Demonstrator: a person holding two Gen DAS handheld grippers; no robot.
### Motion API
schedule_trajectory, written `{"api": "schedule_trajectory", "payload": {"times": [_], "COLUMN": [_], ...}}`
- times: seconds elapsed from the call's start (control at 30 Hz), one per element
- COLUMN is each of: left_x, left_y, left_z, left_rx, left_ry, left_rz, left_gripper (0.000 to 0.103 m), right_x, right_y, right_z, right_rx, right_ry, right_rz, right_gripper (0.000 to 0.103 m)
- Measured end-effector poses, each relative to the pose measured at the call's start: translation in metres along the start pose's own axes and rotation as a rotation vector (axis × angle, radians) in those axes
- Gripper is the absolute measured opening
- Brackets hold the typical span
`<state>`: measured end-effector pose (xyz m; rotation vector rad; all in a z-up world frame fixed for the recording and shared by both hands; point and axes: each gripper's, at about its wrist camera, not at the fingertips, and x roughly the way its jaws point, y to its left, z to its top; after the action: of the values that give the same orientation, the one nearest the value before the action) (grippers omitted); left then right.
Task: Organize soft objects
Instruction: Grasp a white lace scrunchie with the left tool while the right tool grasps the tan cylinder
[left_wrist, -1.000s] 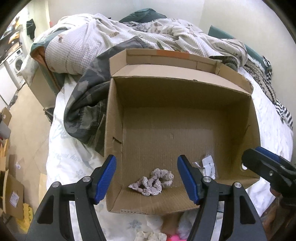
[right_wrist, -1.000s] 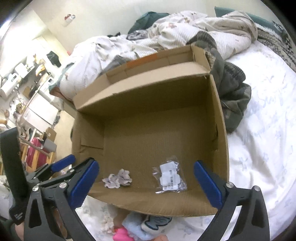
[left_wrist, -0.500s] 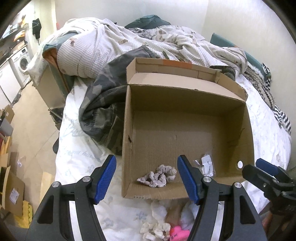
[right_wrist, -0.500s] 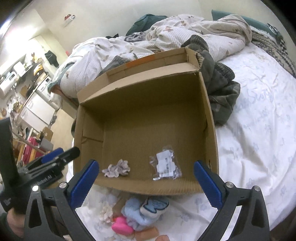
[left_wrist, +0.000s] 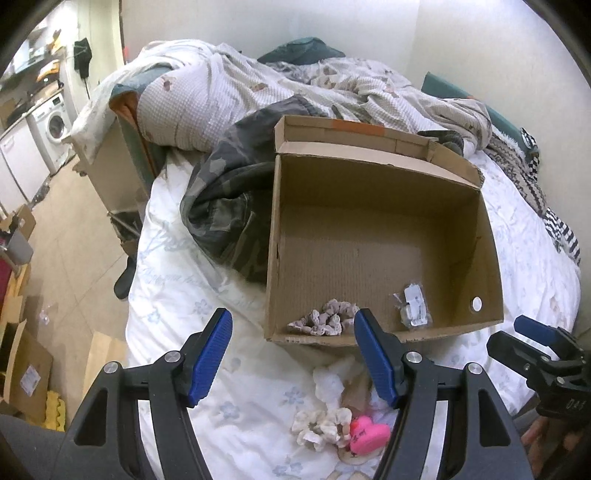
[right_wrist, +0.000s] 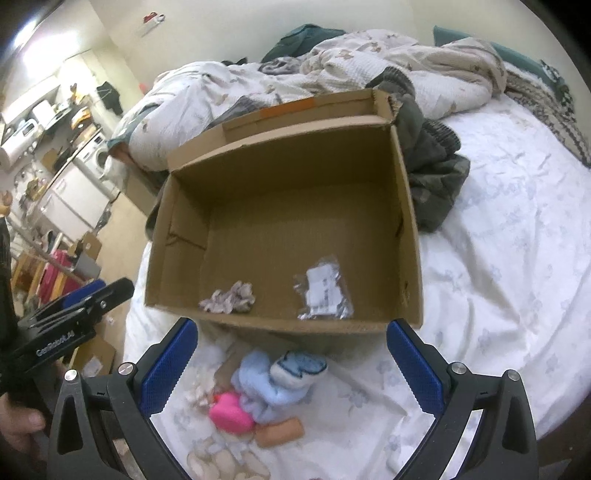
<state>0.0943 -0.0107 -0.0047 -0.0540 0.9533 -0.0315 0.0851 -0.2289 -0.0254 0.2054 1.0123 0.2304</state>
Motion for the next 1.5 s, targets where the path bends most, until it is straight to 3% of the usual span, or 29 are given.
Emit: {"api": "schedule_trajectory", "payload": {"times": [0.3, 0.47, 0.67, 0.7, 0.77, 0.87, 0.9, 0.97, 1.13, 1.2, 1.27, 1.5], "left_x": [-0.001, 0.000, 0.011, 0.014, 0.015, 0.018, 0.020, 0.024, 0.030, 0.031, 0.036, 0.070], "left_y": [0.009, 0.021, 0.027, 0.027, 0.029, 0.036, 0.038, 0.041, 0.045, 0.044, 0.043, 0.031], "left_z": [-0.016, -0.019, -0.024, -0.024, -0.026, -0.028, -0.029, -0.031, -0.033, -0.033, -0.035, -0.058], "left_rx": [-0.022, -0.048, -0.060, -0.056, -0.063, -0.110, -0.130, -0.151, -0.167, -0.162, -0.160, -0.155], "left_ry": [0.048, 0.071, 0.135, 0.147, 0.155, 0.181, 0.196, 0.218, 0.244, 0.247, 0.267, 0.446], "left_rz": [-0.015, 0.053, 0.073, 0.086, 0.077, 0.017, -0.010, -0.014, -0.001, 0.003, 0.001, -0.048], "left_gripper": [0.066, 0.066, 0.066, 0.066, 0.066, 0.066, 0.066, 0.066, 0.066, 0.066, 0.066, 0.065], "right_x": [-0.003, 0.007, 0.028, 0.034, 0.050, 0.069, 0.074, 0.083, 0.110, 0.111, 0.110, 0.082], "right_y": [-0.013, -0.023, -0.023, -0.020, -0.008, 0.007, 0.013, 0.019, 0.024, 0.028, 0.028, 0.013], "right_z": [-0.014, -0.024, -0.036, -0.040, -0.053, -0.068, -0.072, -0.075, -0.083, -0.084, -0.083, -0.068], "right_rx": [0.051, 0.087, 0.102, 0.085, 0.001, -0.109, -0.146, -0.185, -0.224, -0.251, -0.228, -0.141], "right_ry": [0.038, 0.121, 0.252, 0.296, 0.376, 0.458, 0.469, 0.488, 0.567, 0.566, 0.576, 0.503], "right_rz": [0.014, 0.037, 0.087, 0.092, 0.044, -0.001, -0.015, -0.025, -0.030, -0.030, 0.003, 0.062], "right_gripper": [0.103, 0.103, 0.101, 0.098, 0.079, 0.072, 0.070, 0.045, 0.040, 0.029, 0.008, 0.008]}}
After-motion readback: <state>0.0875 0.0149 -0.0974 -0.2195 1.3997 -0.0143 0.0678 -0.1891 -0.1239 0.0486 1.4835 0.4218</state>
